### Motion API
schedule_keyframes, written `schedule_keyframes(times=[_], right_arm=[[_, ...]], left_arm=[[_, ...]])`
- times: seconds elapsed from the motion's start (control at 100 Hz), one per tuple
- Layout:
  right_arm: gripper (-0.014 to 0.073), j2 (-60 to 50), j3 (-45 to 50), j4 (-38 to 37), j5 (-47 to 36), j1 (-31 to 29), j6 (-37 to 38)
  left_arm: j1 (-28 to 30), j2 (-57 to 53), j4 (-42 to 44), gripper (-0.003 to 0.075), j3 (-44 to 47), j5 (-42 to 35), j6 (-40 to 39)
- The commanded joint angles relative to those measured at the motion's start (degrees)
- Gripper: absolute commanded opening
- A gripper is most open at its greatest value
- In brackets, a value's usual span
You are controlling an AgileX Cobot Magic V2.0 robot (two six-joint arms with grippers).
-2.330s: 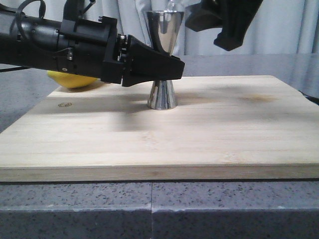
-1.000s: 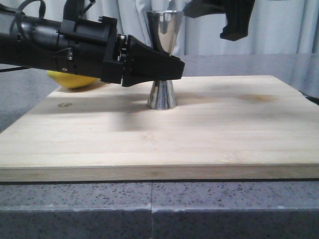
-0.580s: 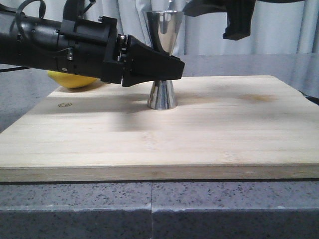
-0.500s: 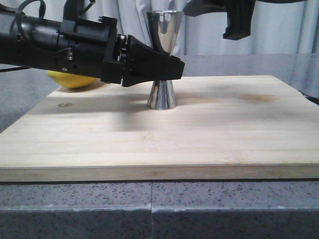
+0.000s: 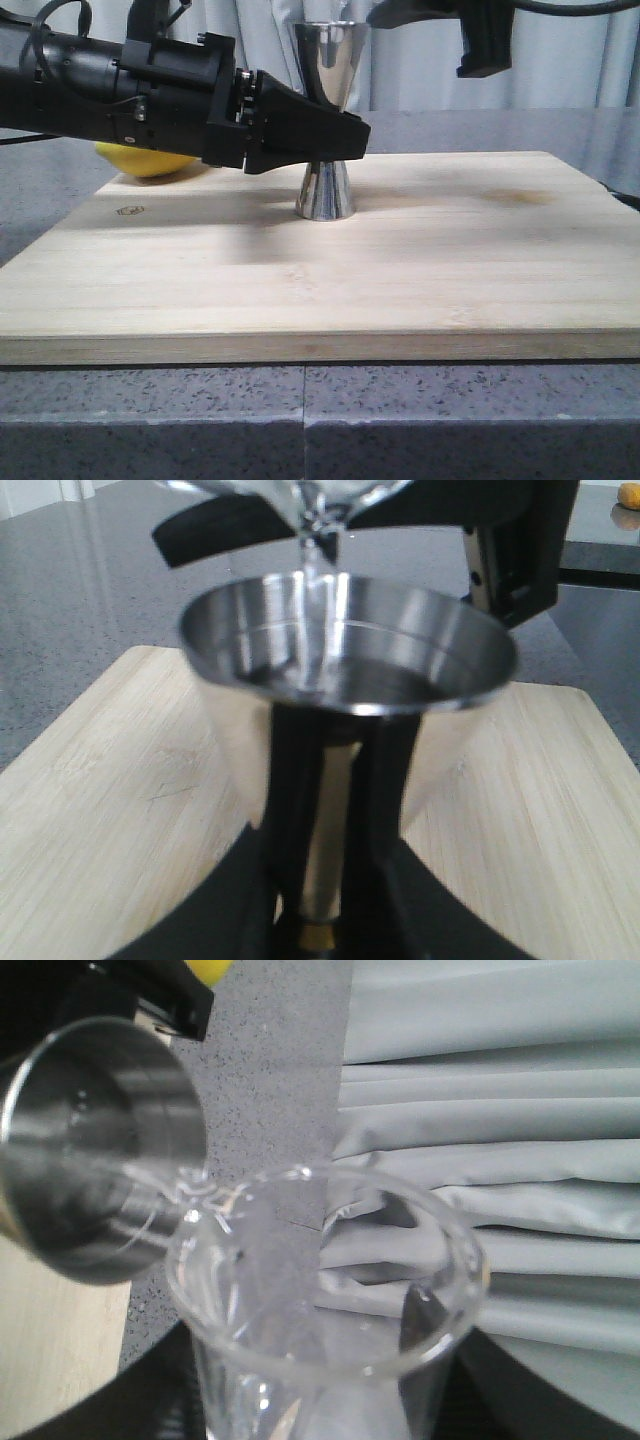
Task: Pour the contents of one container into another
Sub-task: 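Tilt the beaker with the right gripper, pouring liquid into the jigger, then tilt the beaker upright and carry it back down with the right gripper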
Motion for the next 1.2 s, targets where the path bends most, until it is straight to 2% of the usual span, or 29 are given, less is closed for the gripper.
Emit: schedule_keyframes(times=[0.0,0.23,0.44,0.7,0.82,1.01,1.19], right_arm=[[0.0258,-1.7,-2.3,-1.3,0.1,0.1,0.0],[0.0258,-1.7,-2.3,0.5,0.4,0.1,1.5],[0.0258,-1.7,-2.3,1.9,4.8,0.1,16.9],[0.0258,-1.7,-2.3,1.9,2.9,-0.1,29.5],[0.0258,-1.7,-2.3,1.9,3.1,-0.4,37.9],[0.0258,-1.7,-2.0,1.9,0.7,-5.1,52.3],[0.0258,-2.9,0.4,2.7,-5.1,-9.4,58.4]], left_arm=[[-0.5,-2.2,-4.4,-0.0019,-1.5,3.5,0.0],[-0.5,-2.2,-4.4,-0.0019,-1.5,3.5,0.0],[-0.5,-2.2,-4.4,-0.0019,-1.5,3.5,0.0],[-0.5,-2.2,-4.4,-0.0019,-1.5,3.5,0.0],[-0.5,-2.2,-4.4,-0.0019,-1.5,3.5,0.0],[-0.5,-2.2,-4.4,-0.0019,-1.5,3.5,0.0],[-0.5,-2.2,-4.4,-0.0019,-1.5,3.5,0.0]])
